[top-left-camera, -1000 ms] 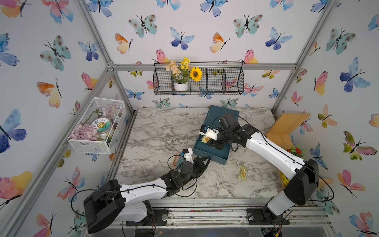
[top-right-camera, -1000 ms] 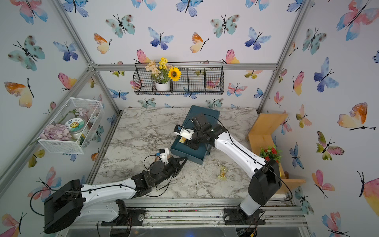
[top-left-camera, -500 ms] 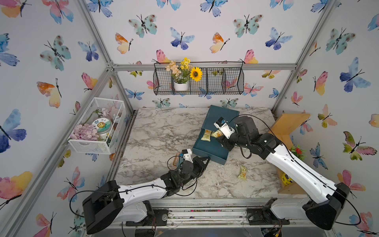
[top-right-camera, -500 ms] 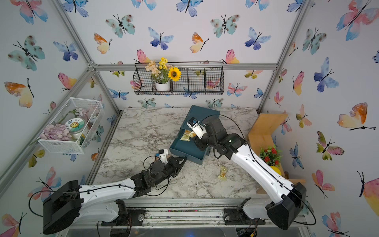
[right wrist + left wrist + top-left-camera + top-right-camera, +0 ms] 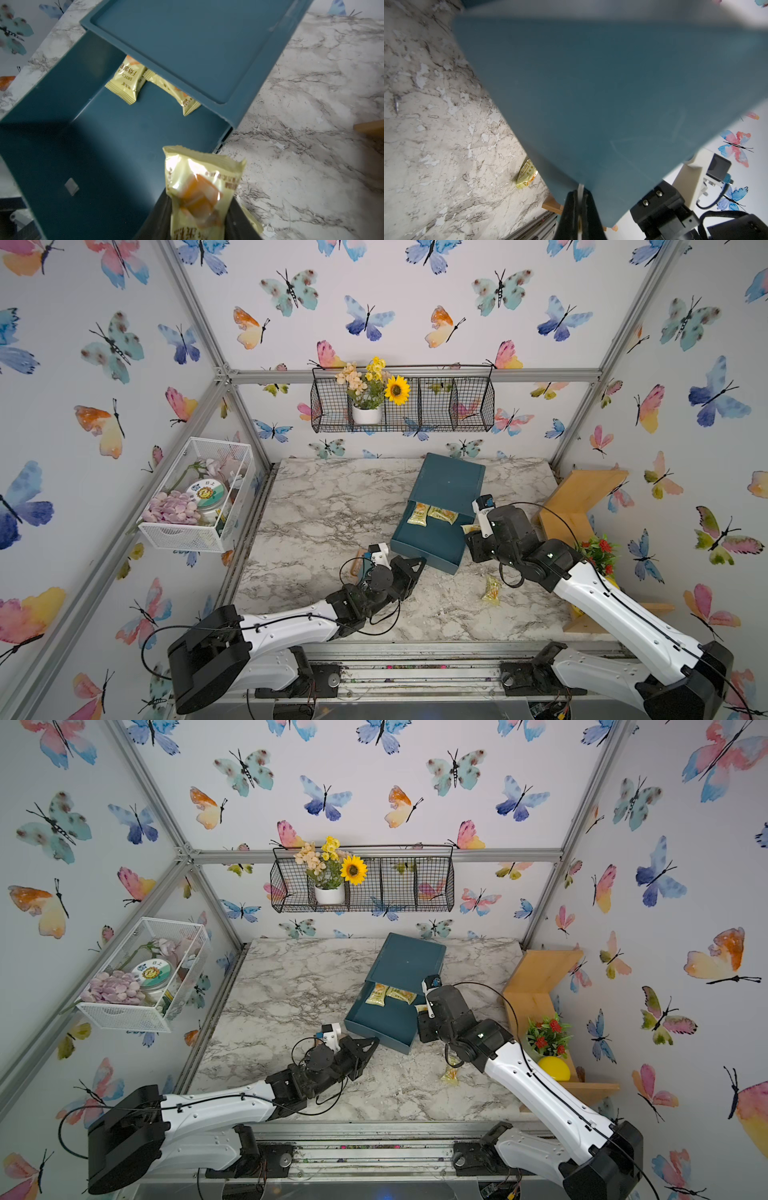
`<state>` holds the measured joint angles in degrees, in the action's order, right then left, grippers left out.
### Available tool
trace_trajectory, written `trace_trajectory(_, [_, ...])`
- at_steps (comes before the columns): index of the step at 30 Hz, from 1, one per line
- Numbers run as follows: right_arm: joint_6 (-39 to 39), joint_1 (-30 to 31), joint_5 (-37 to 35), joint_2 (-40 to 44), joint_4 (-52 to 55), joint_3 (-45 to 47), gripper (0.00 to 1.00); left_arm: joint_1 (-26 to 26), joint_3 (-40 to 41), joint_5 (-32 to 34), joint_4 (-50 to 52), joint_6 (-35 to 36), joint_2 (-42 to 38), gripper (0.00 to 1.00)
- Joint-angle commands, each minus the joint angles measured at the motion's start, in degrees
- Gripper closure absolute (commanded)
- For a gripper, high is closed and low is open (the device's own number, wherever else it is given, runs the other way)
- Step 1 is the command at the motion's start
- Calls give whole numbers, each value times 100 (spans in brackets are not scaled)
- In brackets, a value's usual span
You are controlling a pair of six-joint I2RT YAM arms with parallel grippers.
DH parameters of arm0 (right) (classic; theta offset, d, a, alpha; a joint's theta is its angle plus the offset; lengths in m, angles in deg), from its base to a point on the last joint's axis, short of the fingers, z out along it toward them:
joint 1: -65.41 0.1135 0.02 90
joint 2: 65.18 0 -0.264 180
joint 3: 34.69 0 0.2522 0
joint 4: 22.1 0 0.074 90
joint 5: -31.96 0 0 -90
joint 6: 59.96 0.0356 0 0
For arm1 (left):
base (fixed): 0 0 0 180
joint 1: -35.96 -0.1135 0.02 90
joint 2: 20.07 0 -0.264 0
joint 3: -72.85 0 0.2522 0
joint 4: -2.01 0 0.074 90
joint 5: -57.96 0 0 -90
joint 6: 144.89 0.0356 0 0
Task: Take the cookies out of the drawer
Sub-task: Place the cookie at the center of the board.
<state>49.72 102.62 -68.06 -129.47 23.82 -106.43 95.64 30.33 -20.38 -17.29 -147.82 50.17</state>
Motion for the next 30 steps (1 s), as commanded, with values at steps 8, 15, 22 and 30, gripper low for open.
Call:
trace_trajectory(8, [1042, -311, -228, 345, -58, 697, 67, -158, -156, 233, 366, -182, 95, 100])
trace_trajectory(15, [904, -311, -381, 343, 409, -279, 68, -172, -221, 201, 365, -191, 163, 100])
trace_trajectory(22, [1469, -320, -309, 710, 348, 584, 68, -175, -177, 205, 388, -201, 94, 100])
trace_trajectory(30, [1817, -335, 572, 668, -626, 1856, 67, -180, -151, 157, 389, -200, 112, 100])
